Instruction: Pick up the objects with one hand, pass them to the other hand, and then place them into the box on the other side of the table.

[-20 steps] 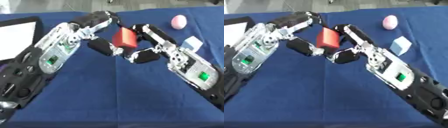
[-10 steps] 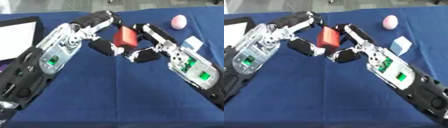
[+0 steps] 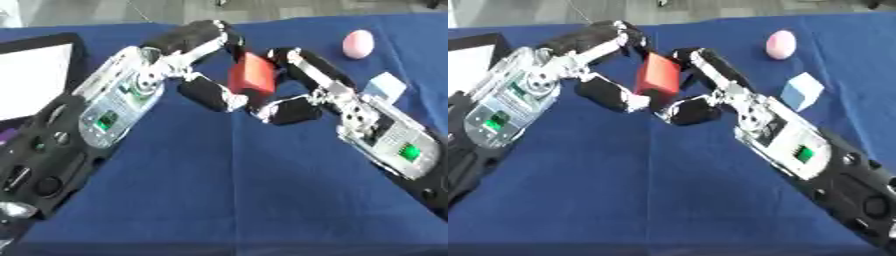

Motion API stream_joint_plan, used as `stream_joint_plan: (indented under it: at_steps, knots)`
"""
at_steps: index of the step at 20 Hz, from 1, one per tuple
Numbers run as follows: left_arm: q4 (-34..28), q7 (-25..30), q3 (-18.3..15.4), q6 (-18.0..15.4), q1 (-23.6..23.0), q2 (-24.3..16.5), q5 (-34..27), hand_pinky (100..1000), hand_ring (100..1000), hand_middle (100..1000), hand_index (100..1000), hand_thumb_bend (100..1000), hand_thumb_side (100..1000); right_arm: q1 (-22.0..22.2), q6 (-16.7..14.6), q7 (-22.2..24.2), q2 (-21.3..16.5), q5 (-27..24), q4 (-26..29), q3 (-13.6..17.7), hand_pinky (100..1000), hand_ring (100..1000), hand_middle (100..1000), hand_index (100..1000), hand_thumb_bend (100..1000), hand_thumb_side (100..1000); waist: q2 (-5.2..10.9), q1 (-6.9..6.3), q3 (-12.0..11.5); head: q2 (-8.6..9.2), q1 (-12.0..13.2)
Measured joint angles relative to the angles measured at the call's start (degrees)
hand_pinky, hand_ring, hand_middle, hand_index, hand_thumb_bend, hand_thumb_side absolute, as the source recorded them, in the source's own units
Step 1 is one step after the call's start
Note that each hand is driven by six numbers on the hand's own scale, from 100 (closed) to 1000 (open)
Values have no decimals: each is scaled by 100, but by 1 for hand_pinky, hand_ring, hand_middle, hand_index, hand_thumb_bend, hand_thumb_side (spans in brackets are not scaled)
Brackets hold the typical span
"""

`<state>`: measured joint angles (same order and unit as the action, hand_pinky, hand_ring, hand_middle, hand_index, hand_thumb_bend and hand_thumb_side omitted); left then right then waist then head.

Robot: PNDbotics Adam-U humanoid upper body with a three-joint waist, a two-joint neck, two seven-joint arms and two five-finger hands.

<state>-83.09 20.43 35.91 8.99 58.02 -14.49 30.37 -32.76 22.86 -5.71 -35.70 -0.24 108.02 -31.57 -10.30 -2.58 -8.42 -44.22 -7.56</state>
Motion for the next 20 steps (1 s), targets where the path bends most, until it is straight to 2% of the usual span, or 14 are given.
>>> stream_joint_plan:
  at_steps: [3,7,20]
  knots:
    - [0,-8,4,-8,0,0,16,718,699,579,469,100,200,2,-12,31,-7,99,0,8,660,794,698,650,510,100,0,0,1,0,14]
    - [0,-24,26,-23,0,1,85,714,682,565,456,100,180,4,-38,119,-28,257,0,11,668,807,717,678,551,100,0,0,1,0,37]
    - [19,14,31,-31,0,44,226,701,657,527,441,113,146,52,-23,361,-58,473,8,35,680,836,753,762,599,100,1,-9,-4,0,63]
